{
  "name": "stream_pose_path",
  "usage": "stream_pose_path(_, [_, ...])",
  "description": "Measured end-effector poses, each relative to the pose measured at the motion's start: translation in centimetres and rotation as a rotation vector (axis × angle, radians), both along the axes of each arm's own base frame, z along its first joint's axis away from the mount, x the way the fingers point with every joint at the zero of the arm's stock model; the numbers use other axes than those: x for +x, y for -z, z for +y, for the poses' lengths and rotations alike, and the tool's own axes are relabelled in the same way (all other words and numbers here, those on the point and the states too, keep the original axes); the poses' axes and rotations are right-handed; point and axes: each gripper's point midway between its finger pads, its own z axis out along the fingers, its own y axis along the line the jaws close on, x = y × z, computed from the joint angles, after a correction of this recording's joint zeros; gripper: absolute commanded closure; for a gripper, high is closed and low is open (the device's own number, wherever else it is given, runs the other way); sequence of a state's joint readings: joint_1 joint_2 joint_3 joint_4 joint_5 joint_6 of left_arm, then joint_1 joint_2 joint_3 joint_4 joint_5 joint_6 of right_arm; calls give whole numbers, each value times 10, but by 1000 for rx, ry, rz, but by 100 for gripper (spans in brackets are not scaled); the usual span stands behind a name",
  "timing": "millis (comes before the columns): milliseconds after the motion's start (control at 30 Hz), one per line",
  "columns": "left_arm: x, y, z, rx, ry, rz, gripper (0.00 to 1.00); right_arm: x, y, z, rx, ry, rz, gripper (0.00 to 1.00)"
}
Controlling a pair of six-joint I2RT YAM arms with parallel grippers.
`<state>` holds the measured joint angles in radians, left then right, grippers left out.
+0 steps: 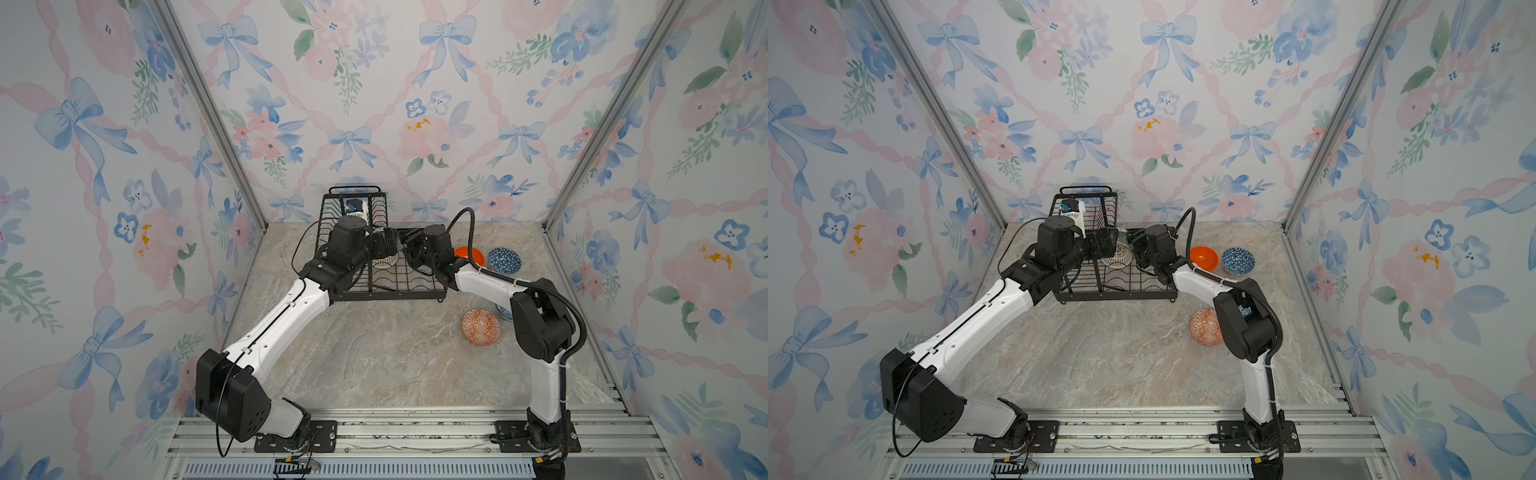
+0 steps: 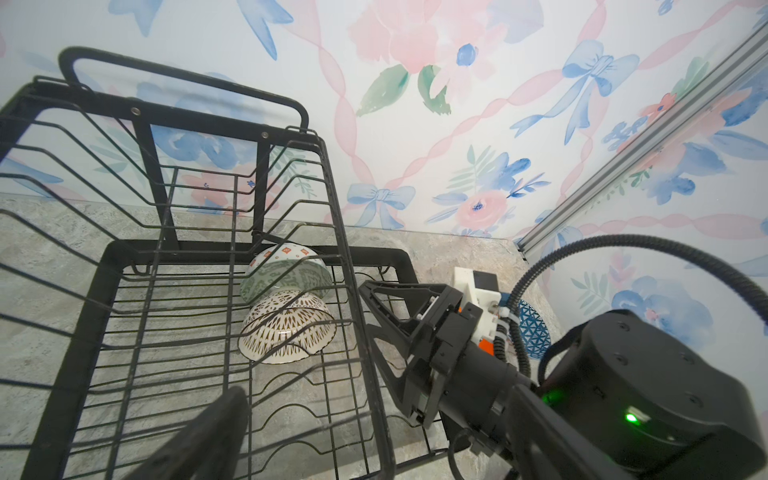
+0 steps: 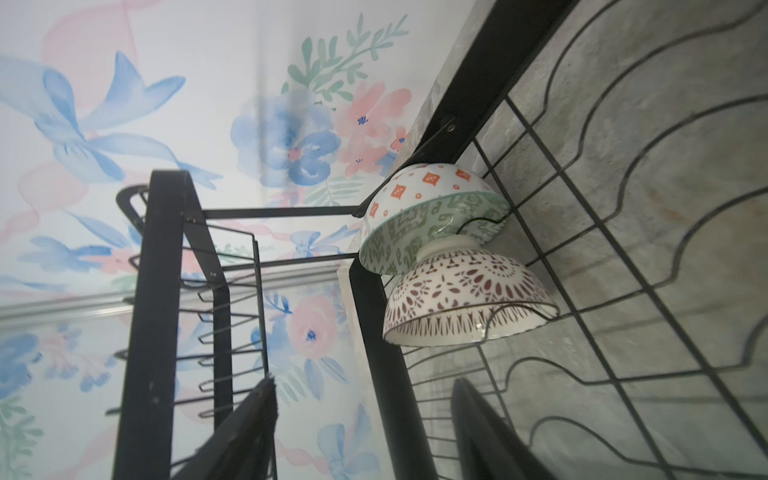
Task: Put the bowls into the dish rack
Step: 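Open right gripper and withdraw it from the maroon-patterned bowl, then move left gripper toward orange-patterned bowl while right gripper reaches it too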
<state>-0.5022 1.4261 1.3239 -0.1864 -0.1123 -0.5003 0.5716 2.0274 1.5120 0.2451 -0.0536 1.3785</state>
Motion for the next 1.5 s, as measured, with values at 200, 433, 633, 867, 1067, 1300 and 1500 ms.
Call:
stream_pose_path(200, [-3, 2, -2, 37, 2, -7, 2, -18, -18, -20, -189, -73, -58, 3])
stream_pose_path(433, [-10, 5, -14, 97, 32, -15, 2, -36, -4, -55, -494, -143, -52, 3])
stream_pose_path(633, [-1, 7, -35, 143, 66, -23, 2, -51, -10, -95, -723, -127, -47, 3])
stream_pose_path(867, [11, 12, -70, 220, 136, -42, 2, -60, -16, -183, -824, 14, 96, 3])
stream_pose_path(1067, [12, 26, -103, 280, 210, -43, 2, -80, -1, -275, -820, 172, 269, 3])
stream_pose_path(1300, [6, 49, -132, 340, 282, -27, 2, -114, -11, -326, -681, 286, 327, 3])
stream_pose_path(1500, [-9, 48, -161, 362, 351, -52, 2, -136, 20, -347, -656, 269, 454, 3])
